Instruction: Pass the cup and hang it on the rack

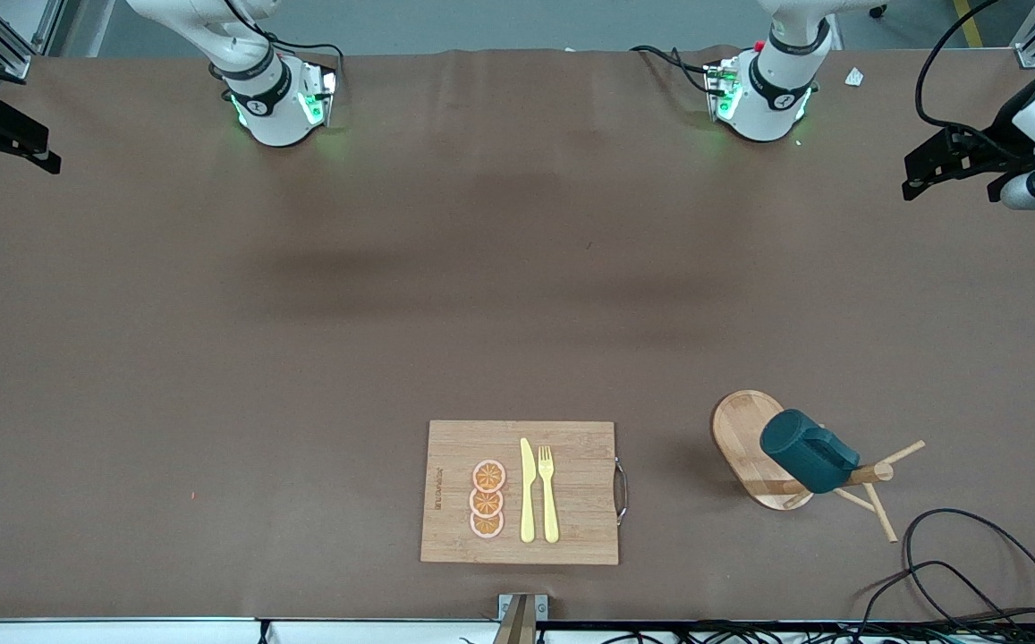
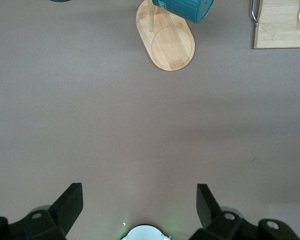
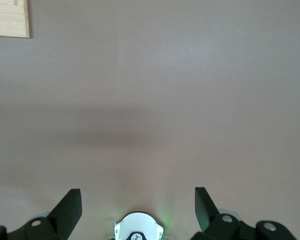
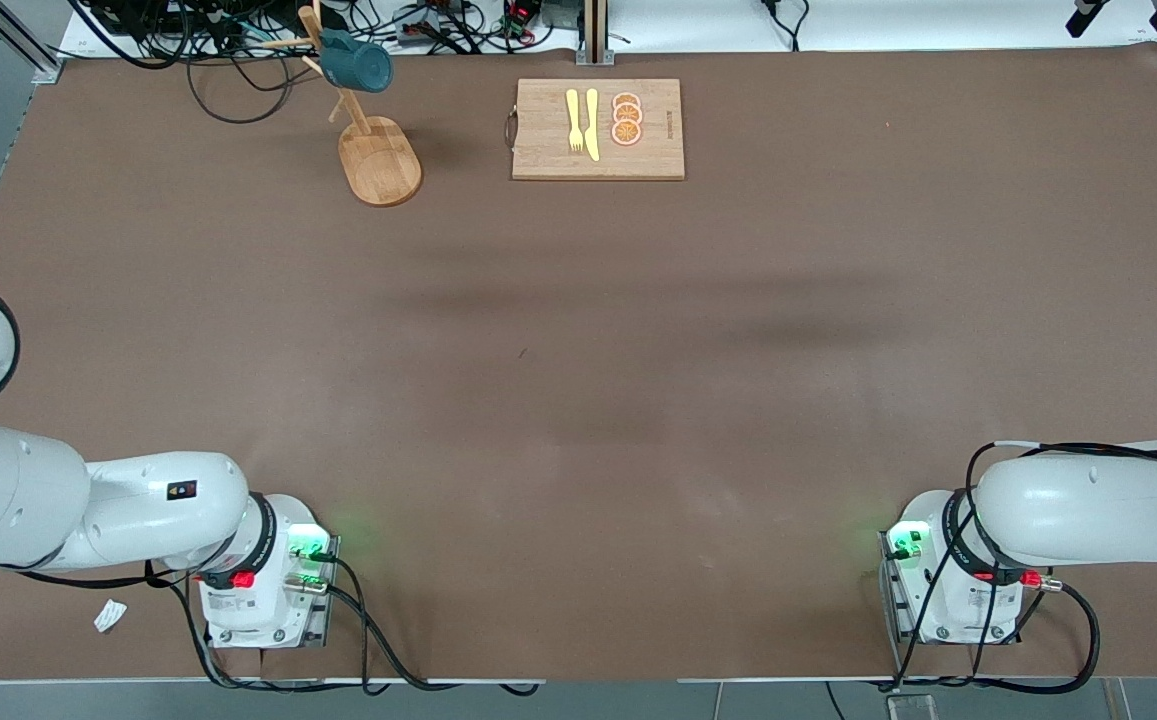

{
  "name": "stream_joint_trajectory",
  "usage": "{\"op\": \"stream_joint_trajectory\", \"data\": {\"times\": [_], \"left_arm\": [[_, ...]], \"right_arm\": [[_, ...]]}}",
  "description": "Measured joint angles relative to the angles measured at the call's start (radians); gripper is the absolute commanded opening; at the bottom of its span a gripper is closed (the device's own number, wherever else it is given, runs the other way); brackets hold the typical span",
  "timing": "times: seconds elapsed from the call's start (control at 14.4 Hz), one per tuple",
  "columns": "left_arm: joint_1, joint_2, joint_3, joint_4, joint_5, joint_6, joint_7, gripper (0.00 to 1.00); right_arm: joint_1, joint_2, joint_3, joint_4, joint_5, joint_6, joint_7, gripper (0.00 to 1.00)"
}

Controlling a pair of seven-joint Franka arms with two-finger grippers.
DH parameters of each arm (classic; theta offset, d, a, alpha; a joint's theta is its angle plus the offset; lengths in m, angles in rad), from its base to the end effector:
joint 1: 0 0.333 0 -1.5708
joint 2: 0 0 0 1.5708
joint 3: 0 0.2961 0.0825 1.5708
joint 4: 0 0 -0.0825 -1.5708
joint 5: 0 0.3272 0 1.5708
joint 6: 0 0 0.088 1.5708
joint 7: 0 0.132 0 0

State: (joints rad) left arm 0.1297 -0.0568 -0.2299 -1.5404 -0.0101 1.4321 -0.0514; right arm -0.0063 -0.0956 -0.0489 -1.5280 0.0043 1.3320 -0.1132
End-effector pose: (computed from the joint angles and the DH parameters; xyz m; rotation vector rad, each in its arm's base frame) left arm 0.4630 -0.0514 0.6069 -3.1327 0.0771 0.0825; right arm 0.4402 -0.0249 0.6223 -3.1191 -0.0925 0.1552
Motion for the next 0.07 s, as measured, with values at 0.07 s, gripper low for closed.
{"op": "stream_joint_trajectory", "data": {"times": [0.07], "left_arm": [[0.000,0.000,0.000,0.003,0.000,0.000,0.000,1.00]], "right_arm": [[0.000,0.000,0.000,0.000,0.000,0.000,0.000,1.00]]}}
